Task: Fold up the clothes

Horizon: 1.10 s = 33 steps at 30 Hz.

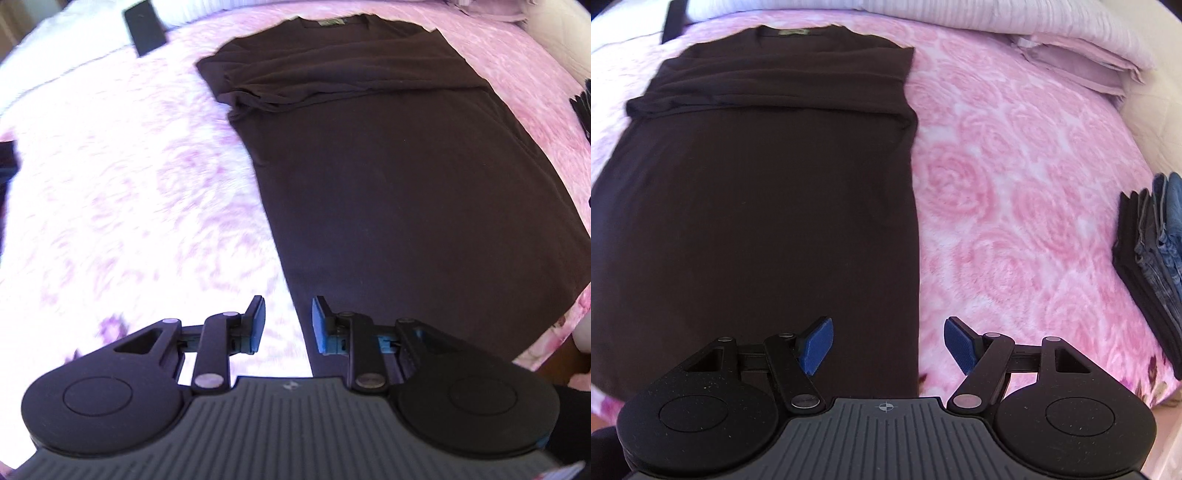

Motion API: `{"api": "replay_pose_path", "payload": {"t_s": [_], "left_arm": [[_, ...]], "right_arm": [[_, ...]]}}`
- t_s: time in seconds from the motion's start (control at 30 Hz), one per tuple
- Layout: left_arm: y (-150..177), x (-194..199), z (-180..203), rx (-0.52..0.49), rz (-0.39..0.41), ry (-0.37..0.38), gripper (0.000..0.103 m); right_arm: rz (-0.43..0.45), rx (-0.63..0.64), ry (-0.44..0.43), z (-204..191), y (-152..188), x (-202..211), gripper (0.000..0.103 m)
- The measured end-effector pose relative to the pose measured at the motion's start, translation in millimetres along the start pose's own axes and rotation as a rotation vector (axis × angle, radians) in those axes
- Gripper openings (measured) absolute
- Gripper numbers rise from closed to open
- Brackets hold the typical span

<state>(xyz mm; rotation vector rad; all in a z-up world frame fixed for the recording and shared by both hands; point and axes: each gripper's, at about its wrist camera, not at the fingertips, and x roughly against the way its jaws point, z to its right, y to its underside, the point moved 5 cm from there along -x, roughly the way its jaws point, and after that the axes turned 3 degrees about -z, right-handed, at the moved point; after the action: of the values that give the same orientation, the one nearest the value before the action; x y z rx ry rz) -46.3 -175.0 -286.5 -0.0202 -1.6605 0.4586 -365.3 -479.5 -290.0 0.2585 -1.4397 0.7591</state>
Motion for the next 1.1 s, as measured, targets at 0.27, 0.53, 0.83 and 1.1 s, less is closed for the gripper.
{"api": "replay_pose_path", "payload": {"t_s": [0.27, 0.53, 0.83, 1.1], "left_arm": [[46.1, 67.3, 62.8, 0.031, 0.027, -0.166, 0.028], [67.4, 108.5, 124.5, -0.024, 0.030, -0.216, 0.031], [63.2, 112.0, 137.1, -0.082, 0.046, -0.239, 0.032], [58.6, 97.9, 138.7, -0.121, 0.048, -0.260, 0.032]], "right_arm": [[0.108, 0.205, -0.136, 14.1, 23.3, 38.9, 0.070], [0.130, 0.472, -0.188, 17.7, 51.3, 83.2, 0.070], [0.154, 0.512, -0.172, 22.6, 64.3, 100.0, 0.070], [0.167, 0.519, -0.156, 32.3, 60.5, 113.2, 0.070]]}}
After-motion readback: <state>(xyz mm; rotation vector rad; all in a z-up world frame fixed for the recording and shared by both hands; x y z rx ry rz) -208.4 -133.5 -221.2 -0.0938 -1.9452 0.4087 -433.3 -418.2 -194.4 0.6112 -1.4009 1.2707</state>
